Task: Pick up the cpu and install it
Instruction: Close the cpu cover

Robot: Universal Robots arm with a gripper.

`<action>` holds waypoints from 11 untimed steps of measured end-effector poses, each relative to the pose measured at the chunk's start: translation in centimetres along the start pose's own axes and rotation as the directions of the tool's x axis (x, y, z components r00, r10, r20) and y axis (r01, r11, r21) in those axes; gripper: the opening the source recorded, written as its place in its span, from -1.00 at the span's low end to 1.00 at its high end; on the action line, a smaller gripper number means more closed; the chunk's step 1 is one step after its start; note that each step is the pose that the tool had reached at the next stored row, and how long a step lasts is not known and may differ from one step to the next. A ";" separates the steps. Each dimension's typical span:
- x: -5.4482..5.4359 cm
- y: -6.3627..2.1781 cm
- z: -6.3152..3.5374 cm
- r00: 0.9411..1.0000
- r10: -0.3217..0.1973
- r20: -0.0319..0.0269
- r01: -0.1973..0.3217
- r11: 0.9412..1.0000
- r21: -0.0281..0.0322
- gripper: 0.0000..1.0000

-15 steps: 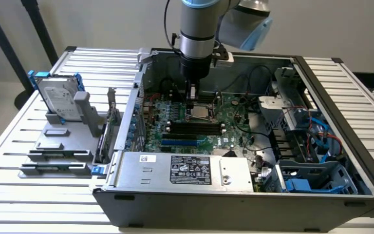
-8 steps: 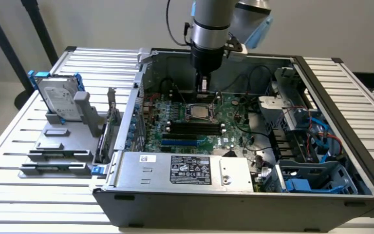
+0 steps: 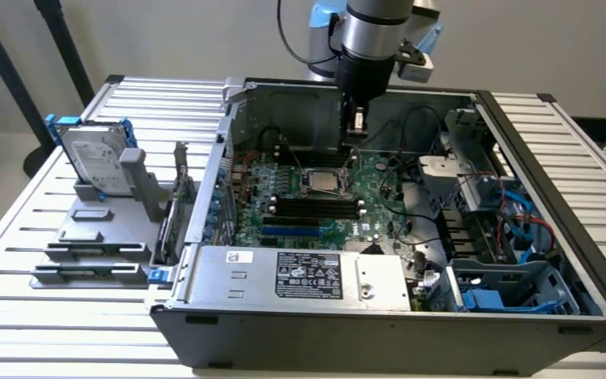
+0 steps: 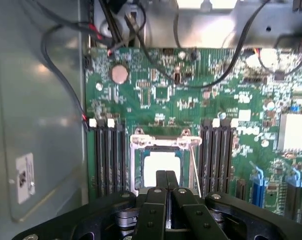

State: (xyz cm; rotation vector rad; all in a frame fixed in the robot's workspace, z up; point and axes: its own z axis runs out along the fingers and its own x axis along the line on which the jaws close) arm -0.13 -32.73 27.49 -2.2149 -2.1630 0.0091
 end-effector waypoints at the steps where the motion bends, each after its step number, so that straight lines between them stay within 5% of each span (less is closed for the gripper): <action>1: 0.0 0.45 -0.12 1.000 0.000 0.000 0.000 1.000 0.001 -0.79; 8: 0.1 3.59 -0.44 1.000 0.000 -0.001 0.000 1.000 0.003 -0.79; 11: 0.1 4.30 -0.38 1.000 0.000 -0.001 0.000 1.000 0.003 -0.79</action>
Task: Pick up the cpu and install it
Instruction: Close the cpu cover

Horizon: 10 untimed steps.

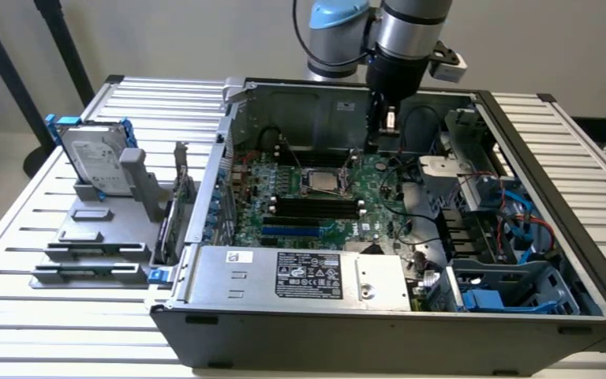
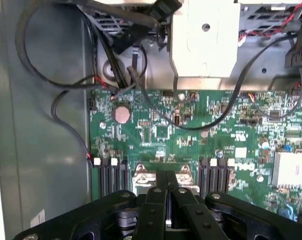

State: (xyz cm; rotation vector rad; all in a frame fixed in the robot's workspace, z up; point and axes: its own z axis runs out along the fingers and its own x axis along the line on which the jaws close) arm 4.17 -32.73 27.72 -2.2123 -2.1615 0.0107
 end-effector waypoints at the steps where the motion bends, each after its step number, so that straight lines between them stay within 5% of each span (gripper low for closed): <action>1: 0.0 0.08 0.15 1.000 0.000 0.000 0.000 1.000 0.000 -0.79; 10: -0.1 0.15 1.74 1.000 -0.001 0.000 0.001 1.000 0.000 -0.79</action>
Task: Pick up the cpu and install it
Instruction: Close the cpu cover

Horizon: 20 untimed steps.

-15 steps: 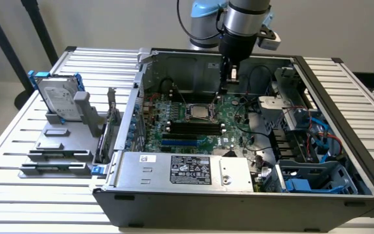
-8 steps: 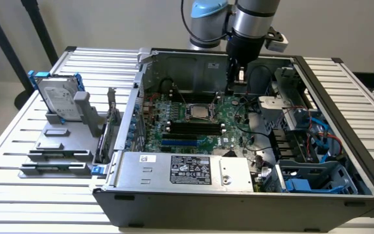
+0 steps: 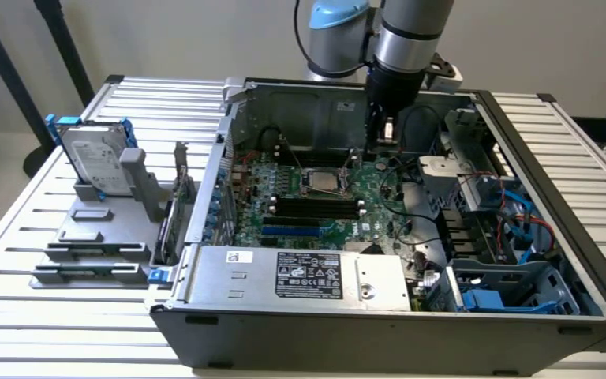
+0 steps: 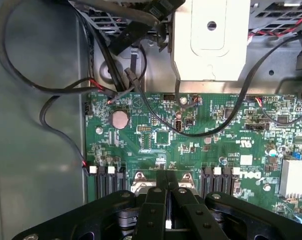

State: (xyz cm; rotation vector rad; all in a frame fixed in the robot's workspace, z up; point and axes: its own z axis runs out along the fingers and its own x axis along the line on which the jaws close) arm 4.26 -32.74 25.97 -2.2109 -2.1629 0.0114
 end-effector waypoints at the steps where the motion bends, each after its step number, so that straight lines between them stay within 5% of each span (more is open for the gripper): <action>1: 0.0 -0.02 0.08 1.000 0.000 0.000 0.000 1.000 0.001 -0.79; 2: 0.0 -0.06 0.09 1.000 0.000 0.000 0.000 1.000 0.007 -0.79; 6: 0.0 -0.42 0.11 1.000 0.002 -0.005 -0.001 0.999 0.054 -0.79; 9: 0.0 -0.99 0.12 1.000 0.002 -0.005 -0.002 0.997 0.078 -0.79; 13: -0.1 -1.96 0.17 1.000 0.003 -0.006 -0.002 0.995 0.099 -0.79; 20: -0.2 -3.76 0.24 1.000 0.004 -0.006 -0.003 0.992 0.127 -0.79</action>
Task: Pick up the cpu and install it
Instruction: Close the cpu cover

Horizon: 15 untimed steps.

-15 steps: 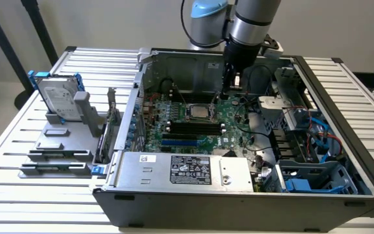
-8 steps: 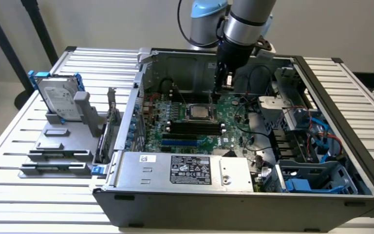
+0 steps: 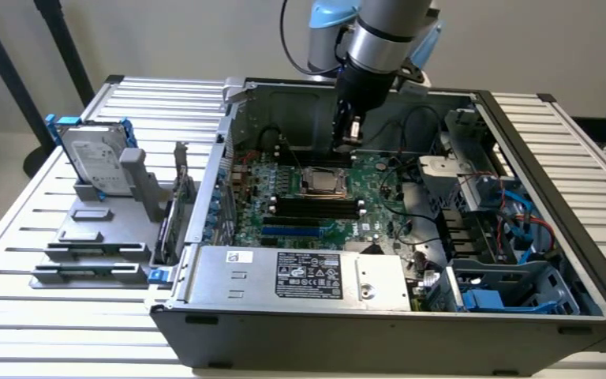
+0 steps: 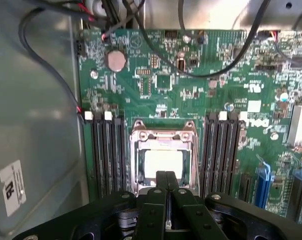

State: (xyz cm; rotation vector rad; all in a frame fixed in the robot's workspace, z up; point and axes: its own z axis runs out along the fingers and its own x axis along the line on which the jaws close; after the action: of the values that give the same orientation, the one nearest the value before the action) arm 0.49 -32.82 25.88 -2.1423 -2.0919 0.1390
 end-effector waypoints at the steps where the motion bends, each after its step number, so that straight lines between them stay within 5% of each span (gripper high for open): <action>1: 0.0 -0.28 0.05 1.000 0.000 0.000 0.000 1.000 0.004 -0.79; 6: -0.2 -1.37 0.41 1.000 0.000 0.001 0.000 1.000 0.023 -0.79; 15: -0.9 -2.81 1.49 1.000 0.001 0.001 -0.001 0.999 0.046 -0.79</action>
State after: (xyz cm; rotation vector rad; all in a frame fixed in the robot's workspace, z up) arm -2.56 -33.64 24.85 -2.1173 -2.0678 0.1863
